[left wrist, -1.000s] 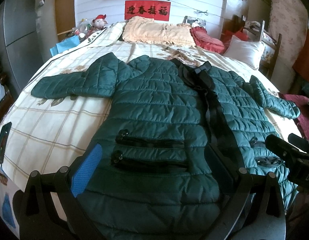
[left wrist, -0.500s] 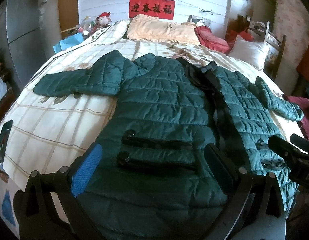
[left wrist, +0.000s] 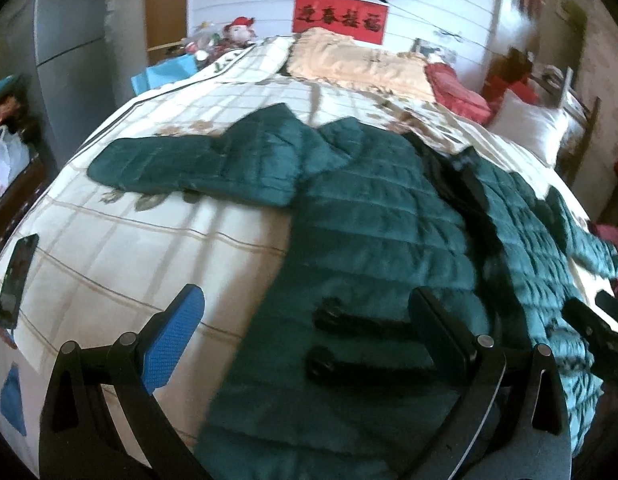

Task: Fold large clothes
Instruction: 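Grasp the green jacket sleeve nearest the left tool with the left tool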

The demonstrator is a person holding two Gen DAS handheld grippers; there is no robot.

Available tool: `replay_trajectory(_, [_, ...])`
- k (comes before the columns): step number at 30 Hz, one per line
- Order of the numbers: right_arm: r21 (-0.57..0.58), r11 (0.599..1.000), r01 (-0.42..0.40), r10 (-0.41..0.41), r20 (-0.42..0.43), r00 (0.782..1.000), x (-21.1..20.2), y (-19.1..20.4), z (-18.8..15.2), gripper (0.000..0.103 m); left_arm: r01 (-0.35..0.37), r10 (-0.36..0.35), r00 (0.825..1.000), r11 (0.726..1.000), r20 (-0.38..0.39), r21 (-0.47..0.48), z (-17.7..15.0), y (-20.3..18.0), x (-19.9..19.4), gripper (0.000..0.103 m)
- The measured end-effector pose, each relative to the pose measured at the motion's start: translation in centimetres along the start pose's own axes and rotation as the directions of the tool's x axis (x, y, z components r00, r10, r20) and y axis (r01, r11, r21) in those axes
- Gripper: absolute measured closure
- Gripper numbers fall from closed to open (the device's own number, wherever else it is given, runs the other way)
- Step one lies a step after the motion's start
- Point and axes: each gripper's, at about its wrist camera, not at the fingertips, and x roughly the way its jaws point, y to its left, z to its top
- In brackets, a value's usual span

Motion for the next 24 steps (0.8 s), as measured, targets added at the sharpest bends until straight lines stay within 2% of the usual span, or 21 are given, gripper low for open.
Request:
replay_trajectory(3, [-0.004,1.000,-0.003,0.003,0.009,1.000,0.4,0.2,0.5,0.000,-0.019,0.017,0.999,0.999,-0.032,-0.037,1.4,2.4,1.2,0.001])
replay_trajectory(8, [-0.008,1.000,-0.017,0.017,0.000,1.000,1.0,0.4,1.2,0.000,-0.087,0.075,0.994,0.982,-0.075,-0.170,4.1,8.8,3.9,0.001])
replay_trajectory(12, [-0.013,0.999,-0.038,0.038,-0.003,0.999,1.5,0.6,1.5,0.000,-0.141,0.118,0.989,0.945,-0.093,-0.294,6.5,15.1,5.9,0.001])
replay_trajectory(17, [-0.031,0.998,-0.052,0.051,-0.030,0.998,2.3,1.1,1.6,0.000,-0.226,0.201,0.974,0.904,-0.105,-0.363,8.7,20.8,8.4,0.001])
replay_trajectory(24, [-0.034,0.997,-0.070,0.068,-0.077,0.995,3.5,1.6,1.7,0.000,-0.298,0.260,0.955,0.853,-0.147,-0.430,10.5,26.1,12.7,0.001])
